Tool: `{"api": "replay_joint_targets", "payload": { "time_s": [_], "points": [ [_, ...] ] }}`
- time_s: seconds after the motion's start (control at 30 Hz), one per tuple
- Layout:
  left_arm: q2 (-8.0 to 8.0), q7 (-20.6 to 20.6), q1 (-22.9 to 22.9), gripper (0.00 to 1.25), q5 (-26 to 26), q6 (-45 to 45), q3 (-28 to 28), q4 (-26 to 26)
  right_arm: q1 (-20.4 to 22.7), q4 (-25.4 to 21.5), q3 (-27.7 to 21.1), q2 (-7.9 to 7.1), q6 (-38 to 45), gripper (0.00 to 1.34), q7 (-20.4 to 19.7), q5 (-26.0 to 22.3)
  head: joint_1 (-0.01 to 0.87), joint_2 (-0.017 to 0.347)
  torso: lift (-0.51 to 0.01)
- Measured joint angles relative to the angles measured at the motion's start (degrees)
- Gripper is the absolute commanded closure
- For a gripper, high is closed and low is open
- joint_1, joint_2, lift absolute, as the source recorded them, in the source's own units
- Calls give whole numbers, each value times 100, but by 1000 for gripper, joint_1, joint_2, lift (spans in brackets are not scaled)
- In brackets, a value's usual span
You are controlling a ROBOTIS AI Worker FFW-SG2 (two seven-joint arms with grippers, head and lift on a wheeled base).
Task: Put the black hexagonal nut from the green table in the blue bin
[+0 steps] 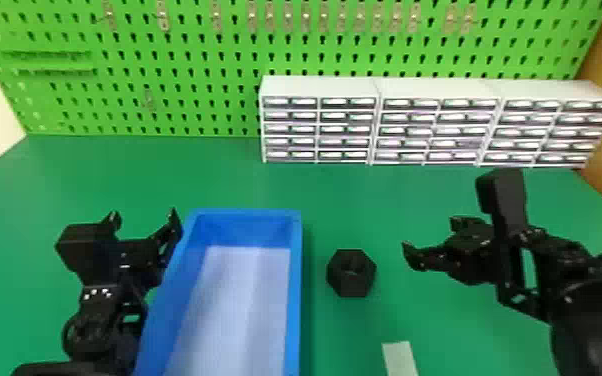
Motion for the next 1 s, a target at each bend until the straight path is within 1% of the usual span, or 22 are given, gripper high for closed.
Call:
{"api": "replay_joint_targets", "payload": {
  "time_s": [0.23,0.43,0.8,1.0],
  "points": [
    [0,1,-19,352,-8,0,6,15,-91,16,55,32,307,140,374,267,657,57,-95],
    [0,0,-23,352,-9,0,0,24,-188,47,134,9,542,139,654,492,657,57,-95],
    [0,0,-43,352,-9,0,-11,34,-265,103,188,24,644,139,770,630,657,57,-95],
    [0,0,-46,352,-9,0,-39,50,-276,155,205,65,685,137,781,664,657,57,-95]
  ]
}}
